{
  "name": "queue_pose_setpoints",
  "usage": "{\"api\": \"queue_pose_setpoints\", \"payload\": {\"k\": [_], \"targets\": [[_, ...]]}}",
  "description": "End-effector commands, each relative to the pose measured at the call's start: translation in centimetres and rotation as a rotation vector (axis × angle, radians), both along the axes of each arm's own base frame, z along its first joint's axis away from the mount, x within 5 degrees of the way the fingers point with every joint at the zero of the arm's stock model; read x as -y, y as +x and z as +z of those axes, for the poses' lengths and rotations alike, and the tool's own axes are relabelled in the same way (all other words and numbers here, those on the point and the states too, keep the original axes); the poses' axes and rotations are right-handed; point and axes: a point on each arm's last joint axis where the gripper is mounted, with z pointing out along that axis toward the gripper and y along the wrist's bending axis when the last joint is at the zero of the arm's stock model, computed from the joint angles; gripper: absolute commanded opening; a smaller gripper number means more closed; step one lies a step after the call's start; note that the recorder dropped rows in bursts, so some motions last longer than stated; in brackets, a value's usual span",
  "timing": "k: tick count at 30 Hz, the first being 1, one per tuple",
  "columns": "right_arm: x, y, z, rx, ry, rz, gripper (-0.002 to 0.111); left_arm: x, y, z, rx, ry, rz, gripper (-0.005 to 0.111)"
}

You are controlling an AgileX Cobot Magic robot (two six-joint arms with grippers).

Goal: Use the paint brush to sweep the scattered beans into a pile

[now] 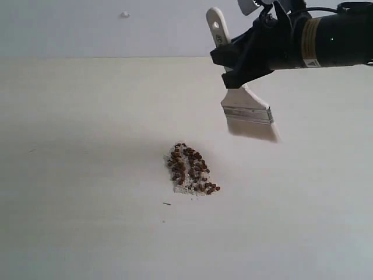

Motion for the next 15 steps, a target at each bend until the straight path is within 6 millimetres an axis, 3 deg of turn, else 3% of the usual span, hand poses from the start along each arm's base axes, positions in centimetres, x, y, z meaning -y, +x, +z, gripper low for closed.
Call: {"api": "queue_pose_setpoints", "payload": {"k": [1,5,15], "targets": [[0.0,0.5,-0.2,0.0,0.044,-0.055,0.0,0.0,0.0,-0.1,0.002,-0.005,0.001,0.0],[0.4,1.5,-1.6,-0.023,0.03,-0.131,0.0,0.0,0.0,-0.1,0.002,-0.005,0.001,0.0],[0.9,2.2,-2.5,-0.028,0.023,-0.22,0.0,0.0,0.0,-0.1,0.002,-0.005,0.001,0.0]]}}
